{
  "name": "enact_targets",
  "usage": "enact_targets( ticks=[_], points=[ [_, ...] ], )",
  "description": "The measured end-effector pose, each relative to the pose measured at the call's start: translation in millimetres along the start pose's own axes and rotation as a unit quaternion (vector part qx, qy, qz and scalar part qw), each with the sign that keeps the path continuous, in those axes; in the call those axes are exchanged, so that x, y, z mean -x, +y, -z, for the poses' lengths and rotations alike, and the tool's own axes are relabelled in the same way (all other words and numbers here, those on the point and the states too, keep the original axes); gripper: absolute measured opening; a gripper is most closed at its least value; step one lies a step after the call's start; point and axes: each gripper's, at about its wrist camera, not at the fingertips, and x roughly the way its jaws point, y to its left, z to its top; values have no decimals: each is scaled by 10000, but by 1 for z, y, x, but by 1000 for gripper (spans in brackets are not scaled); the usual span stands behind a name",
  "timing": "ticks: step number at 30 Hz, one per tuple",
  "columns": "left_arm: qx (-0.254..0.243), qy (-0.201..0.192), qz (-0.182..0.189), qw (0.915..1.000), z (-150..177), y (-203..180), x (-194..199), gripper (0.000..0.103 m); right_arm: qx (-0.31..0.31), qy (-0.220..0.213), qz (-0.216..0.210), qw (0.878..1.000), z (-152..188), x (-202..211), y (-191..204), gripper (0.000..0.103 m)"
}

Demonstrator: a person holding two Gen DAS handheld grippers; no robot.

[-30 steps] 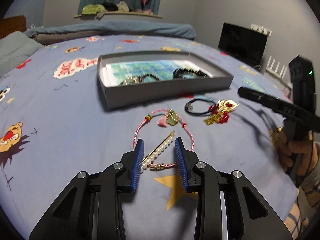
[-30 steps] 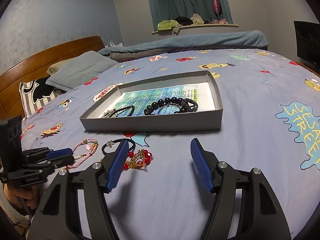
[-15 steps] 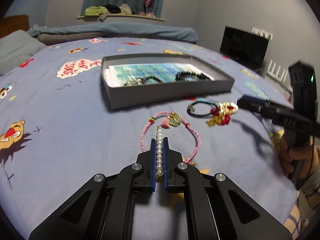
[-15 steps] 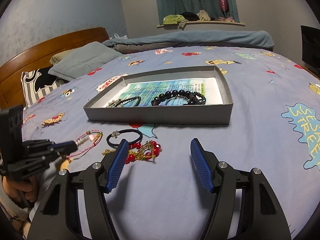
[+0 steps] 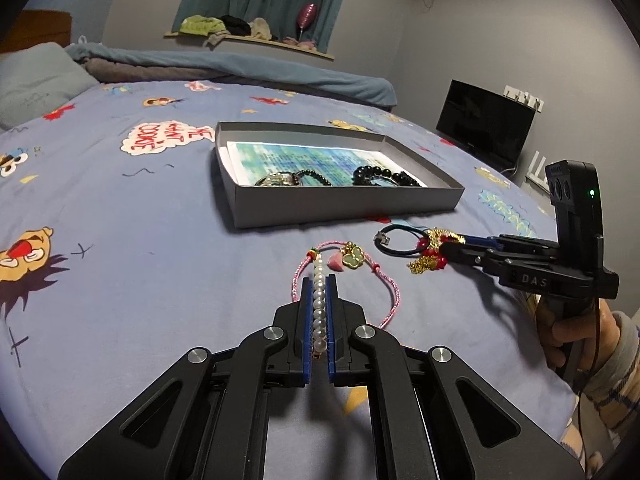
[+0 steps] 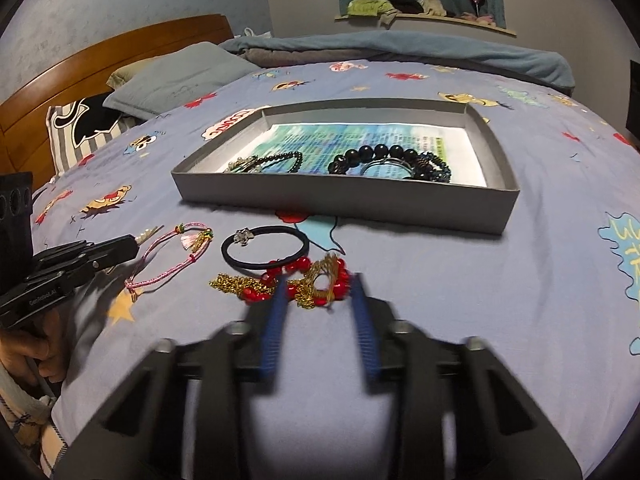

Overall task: Organize jewelry
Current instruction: 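Grasp the pearl bar clip with the left tool, then grasp the red-bead gold charm with the right tool while the left holds the pearl clip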

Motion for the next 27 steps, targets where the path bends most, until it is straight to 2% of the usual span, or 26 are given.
enact_targets(
  ticks=[4,10,20,25,27],
  points=[
    [-23,-2,-16,10000,0,-1,0,6,-75,-125,-178,9997,2,6,-3,12],
    [-14,-34,-36,10000,0,0,2,6,-261,-346,-296,9986,2,17,-10,9],
    [25,-105,23,9999,1,2,4,6,-610,-655,-205,9958,10,42,-24,9],
    [18,-108,18,9999,2,2,4,6,-844,-629,-121,9944,14,46,-38,10],
    [15,-112,13,9999,2,1,4,6,-972,-582,-61,9935,15,44,-43,15]
  ],
)
